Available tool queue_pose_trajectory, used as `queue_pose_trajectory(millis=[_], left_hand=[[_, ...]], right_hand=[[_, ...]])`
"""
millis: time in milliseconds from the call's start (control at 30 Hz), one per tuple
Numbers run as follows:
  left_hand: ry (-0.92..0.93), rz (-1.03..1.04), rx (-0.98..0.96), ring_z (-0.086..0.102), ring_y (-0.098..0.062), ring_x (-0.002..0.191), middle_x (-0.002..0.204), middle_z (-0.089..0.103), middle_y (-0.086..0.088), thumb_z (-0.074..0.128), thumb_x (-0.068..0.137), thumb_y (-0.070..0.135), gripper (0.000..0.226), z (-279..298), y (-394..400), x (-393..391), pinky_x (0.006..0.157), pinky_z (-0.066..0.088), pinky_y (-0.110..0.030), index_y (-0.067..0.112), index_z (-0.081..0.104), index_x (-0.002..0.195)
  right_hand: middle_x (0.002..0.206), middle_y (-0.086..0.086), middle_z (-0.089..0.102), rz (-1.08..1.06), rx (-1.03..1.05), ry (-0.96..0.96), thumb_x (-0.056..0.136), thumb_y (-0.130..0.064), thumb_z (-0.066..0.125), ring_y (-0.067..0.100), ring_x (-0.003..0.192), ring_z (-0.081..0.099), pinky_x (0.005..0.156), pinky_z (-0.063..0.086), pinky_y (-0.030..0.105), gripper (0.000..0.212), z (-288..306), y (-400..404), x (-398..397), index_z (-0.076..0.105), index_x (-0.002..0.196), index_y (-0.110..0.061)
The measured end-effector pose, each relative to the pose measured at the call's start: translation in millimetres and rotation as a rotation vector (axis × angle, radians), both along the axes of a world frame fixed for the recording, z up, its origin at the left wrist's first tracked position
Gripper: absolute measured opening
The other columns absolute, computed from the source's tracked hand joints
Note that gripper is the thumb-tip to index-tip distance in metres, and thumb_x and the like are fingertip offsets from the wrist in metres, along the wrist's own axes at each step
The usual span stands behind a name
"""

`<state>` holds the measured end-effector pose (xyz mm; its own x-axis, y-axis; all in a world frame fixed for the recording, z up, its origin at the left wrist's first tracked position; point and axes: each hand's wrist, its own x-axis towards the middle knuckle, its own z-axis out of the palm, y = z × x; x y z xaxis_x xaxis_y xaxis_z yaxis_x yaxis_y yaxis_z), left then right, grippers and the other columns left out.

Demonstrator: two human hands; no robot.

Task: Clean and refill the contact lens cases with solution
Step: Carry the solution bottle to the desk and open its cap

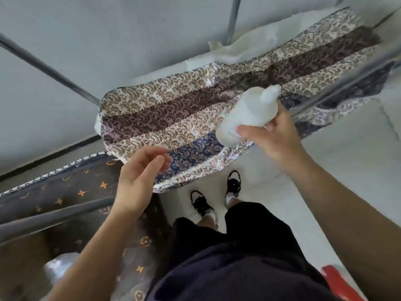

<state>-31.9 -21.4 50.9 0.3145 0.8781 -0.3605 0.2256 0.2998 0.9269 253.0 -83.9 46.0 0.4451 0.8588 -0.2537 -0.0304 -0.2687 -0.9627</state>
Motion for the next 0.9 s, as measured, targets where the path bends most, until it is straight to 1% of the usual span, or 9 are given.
queue_pose_trajectory(millis=[33, 133, 200, 367, 533, 600, 700, 833, 900], left_hand=[[-0.002, -0.047, -0.005, 0.068, -0.013, 0.086, 0.092, 0.074, -0.001, 0.057, 0.095, 0.014, 0.020, 7.7, -9.2, -1.0, 0.081, 0.054, -0.020, 0.025, 0.074, 0.098], [0.013, -0.177, -0.005, 0.069, -0.013, 0.086, 0.093, 0.075, -0.003, 0.058, 0.092, 0.019, 0.018, 26.0, -35.8, -1.5, 0.079, 0.054, -0.018, 0.024, 0.074, 0.099], [0.013, -0.252, 0.002, 0.069, -0.014, 0.084, 0.092, 0.075, -0.004, 0.058, 0.092, 0.020, 0.018, 33.6, -53.4, 2.0, 0.077, 0.054, -0.018, 0.024, 0.073, 0.100], [-0.039, -0.425, 0.020, 0.067, -0.018, 0.080, 0.088, 0.074, -0.006, 0.057, 0.089, 0.017, 0.021, 47.7, -93.7, 35.9, 0.080, 0.057, -0.028, 0.028, 0.075, 0.095], [-0.080, -0.639, 0.084, 0.068, -0.018, 0.077, 0.088, 0.075, -0.006, 0.057, 0.090, 0.015, 0.023, 64.0, -151.1, 79.8, 0.075, 0.059, -0.027, 0.029, 0.075, 0.093], [-0.093, -0.732, 0.096, 0.069, -0.020, 0.078, 0.089, 0.075, -0.007, 0.059, 0.094, 0.010, 0.023, 66.4, -181.3, 95.4, 0.075, 0.060, -0.028, 0.026, 0.075, 0.096], [-0.105, -0.887, 0.084, 0.069, -0.019, 0.079, 0.090, 0.075, -0.009, 0.055, 0.099, 0.000, 0.030, 67.5, -238.6, 117.4, 0.073, 0.058, -0.024, 0.022, 0.075, 0.097], [-0.132, -1.098, 0.094, 0.069, -0.017, 0.077, 0.089, 0.075, -0.006, 0.055, 0.099, 0.000, 0.035, 70.8, -328.1, 148.9, 0.068, 0.056, -0.022, 0.027, 0.075, 0.093], [-0.140, -1.222, 0.080, 0.068, -0.017, 0.076, 0.088, 0.074, -0.007, 0.058, 0.095, 0.007, 0.026, 75.5, -376.4, 162.2, 0.068, 0.056, -0.023, 0.027, 0.075, 0.093]], right_hand=[[0.110, -0.010, 0.064, -0.022, 0.003, 0.021, 0.062, -0.034, 0.087, 0.005, 0.101, 0.065, 0.077, 0.054, 0.020, 0.064, 11.2, -23.2, -4.4, 0.060, 0.119, -0.038], [0.106, -0.023, 0.068, -0.105, 0.009, 0.049, 0.062, -0.035, 0.086, 0.000, 0.099, 0.067, 0.075, 0.055, 0.018, 0.059, 41.1, -91.6, -17.4, 0.062, 0.113, -0.052], [0.112, -0.019, 0.069, -0.166, -0.001, 0.045, 0.063, -0.039, 0.086, 0.005, 0.104, 0.068, 0.076, 0.056, 0.023, 0.060, 53.8, -135.1, -26.1, 0.062, 0.116, -0.049], [0.113, -0.014, 0.071, -0.375, -0.034, -0.007, 0.062, -0.045, 0.083, 0.010, 0.104, 0.069, 0.084, 0.056, 0.034, 0.055, 62.7, -234.4, -49.8, 0.062, 0.112, -0.053], [0.111, -0.017, 0.071, -0.613, -0.061, -0.025, 0.062, -0.048, 0.083, 0.006, 0.102, 0.068, 0.082, 0.053, 0.026, 0.052, 64.9, -337.2, -76.3, 0.062, 0.109, -0.051], [0.112, -0.016, 0.071, -0.703, -0.070, -0.037, 0.063, -0.047, 0.083, 0.007, 0.103, 0.068, 0.085, 0.054, 0.029, 0.051, 66.8, -383.8, -86.7, 0.061, 0.110, -0.050], [0.112, -0.017, 0.071, -0.874, -0.079, -0.046, 0.065, -0.046, 0.083, 0.006, 0.103, 0.069, 0.087, 0.055, 0.034, 0.049, 72.1, -457.9, -110.0, 0.061, 0.109, -0.050], [0.112, -0.015, 0.071, -1.133, -0.082, -0.059, 0.065, -0.047, 0.083, 0.008, 0.103, 0.069, 0.088, 0.056, 0.039, 0.051, 77.6, -547.2, -151.7, 0.062, 0.111, -0.050], [0.111, -0.015, 0.071, -1.265, -0.091, -0.057, 0.064, -0.048, 0.083, 0.008, 0.102, 0.069, 0.087, 0.057, 0.039, 0.052, 78.9, -587.1, -175.8, 0.061, 0.111, -0.052]])
